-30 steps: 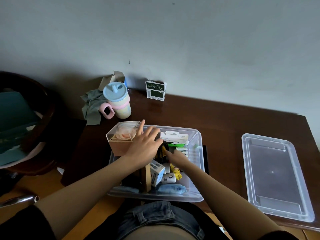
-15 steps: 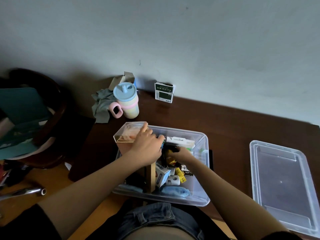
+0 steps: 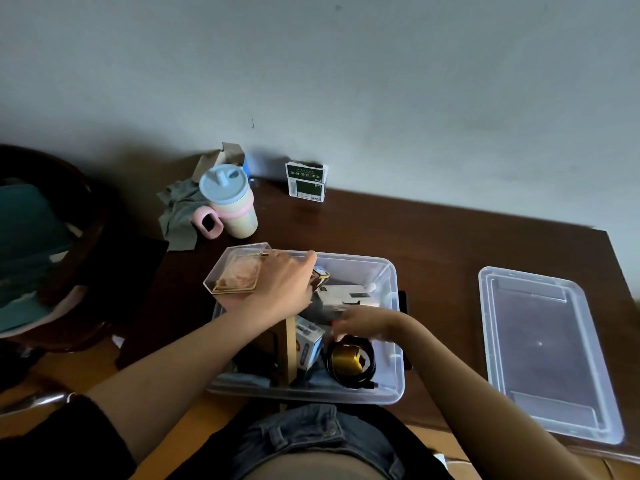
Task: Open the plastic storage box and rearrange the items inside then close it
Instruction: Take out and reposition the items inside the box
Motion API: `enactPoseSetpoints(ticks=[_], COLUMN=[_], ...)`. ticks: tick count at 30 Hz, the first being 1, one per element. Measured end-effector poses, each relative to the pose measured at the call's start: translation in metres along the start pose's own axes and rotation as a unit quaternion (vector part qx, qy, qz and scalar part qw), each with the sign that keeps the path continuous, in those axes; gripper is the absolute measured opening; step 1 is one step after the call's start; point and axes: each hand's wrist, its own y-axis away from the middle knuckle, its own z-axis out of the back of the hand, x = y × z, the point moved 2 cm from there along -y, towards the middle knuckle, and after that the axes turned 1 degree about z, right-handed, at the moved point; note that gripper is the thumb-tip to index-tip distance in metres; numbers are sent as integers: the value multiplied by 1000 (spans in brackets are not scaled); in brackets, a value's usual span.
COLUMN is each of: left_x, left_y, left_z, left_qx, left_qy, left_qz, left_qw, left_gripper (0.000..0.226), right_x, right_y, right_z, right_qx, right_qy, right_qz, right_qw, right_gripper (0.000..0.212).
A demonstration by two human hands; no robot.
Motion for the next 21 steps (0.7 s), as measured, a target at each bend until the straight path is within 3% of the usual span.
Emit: enactPoseSetpoints(ticks=[1, 3, 7, 11, 14, 18, 21], left_x=[1, 4, 6, 10, 12, 20, 33], left_y=[2, 5, 10, 11, 15, 17, 17], left_z=[2, 5, 6, 8, 12, 25, 33], left_qx=[-15, -27, -18, -31, -62, -159, -203], left_qy=[24, 77, 158, 209, 259, 305, 338], left_qz=[0, 7, 24, 30, 38, 53, 88], left_qw=[1000, 997, 987, 977, 963, 938, 915], left_gripper=[41, 35, 35, 33, 32, 26, 23], right_x=[-1, -2, 5, 1, -5, -8, 1], right_y=[-3, -11, -28, -31, -34, -39, -50], right_z=[2, -1, -14, -3, -1, 1, 4], right_qx=[-11, -65, -193, -334, -348, -331, -295], right_qy=[-69, -99, 72, 109, 117, 99, 124], right_qz=[-15, -30, -7, 0, 33, 58, 71], right_qw=[997, 993, 979, 936, 930, 937, 945], right_gripper=[29, 28, 24, 27, 32, 50, 42])
